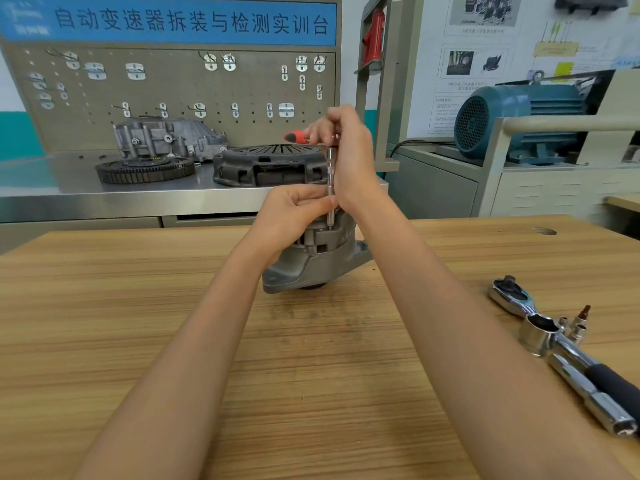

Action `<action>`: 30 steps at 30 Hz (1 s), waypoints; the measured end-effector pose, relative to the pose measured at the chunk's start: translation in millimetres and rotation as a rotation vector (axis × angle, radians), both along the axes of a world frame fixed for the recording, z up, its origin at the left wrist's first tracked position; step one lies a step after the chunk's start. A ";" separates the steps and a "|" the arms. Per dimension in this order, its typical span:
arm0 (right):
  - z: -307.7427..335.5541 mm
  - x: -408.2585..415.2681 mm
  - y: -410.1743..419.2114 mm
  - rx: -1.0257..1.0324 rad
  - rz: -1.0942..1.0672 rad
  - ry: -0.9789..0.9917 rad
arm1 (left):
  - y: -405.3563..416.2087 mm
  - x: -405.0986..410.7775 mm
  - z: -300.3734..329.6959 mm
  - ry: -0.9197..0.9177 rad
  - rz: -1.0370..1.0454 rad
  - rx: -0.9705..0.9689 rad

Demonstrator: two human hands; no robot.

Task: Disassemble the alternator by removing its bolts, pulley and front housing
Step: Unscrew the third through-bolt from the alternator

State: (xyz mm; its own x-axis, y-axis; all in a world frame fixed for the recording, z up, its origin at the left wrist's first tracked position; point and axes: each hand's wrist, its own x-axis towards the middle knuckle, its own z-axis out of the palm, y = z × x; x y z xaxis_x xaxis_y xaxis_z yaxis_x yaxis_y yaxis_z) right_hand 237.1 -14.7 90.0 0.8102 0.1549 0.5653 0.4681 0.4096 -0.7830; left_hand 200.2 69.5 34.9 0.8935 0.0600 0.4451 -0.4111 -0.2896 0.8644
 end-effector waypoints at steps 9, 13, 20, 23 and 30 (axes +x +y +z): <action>-19.7 -3.7 21.4 -0.401 -0.895 -0.469 | -0.9 3.3 2.2 0.023 0.197 0.078; -5.2 -0.8 5.0 -0.192 -0.325 -0.229 | 2.3 -2.7 2.3 0.052 0.030 0.005; -1.1 0.5 2.3 -0.077 -0.118 -0.031 | 0.4 2.4 2.0 0.050 0.064 -0.005; -19.5 -1.5 7.8 -0.398 -0.655 -0.423 | 3.4 5.7 2.5 0.021 0.125 -0.001; -12.5 -3.3 11.2 -0.323 -0.604 -0.418 | -0.8 3.9 1.2 0.013 0.153 -0.008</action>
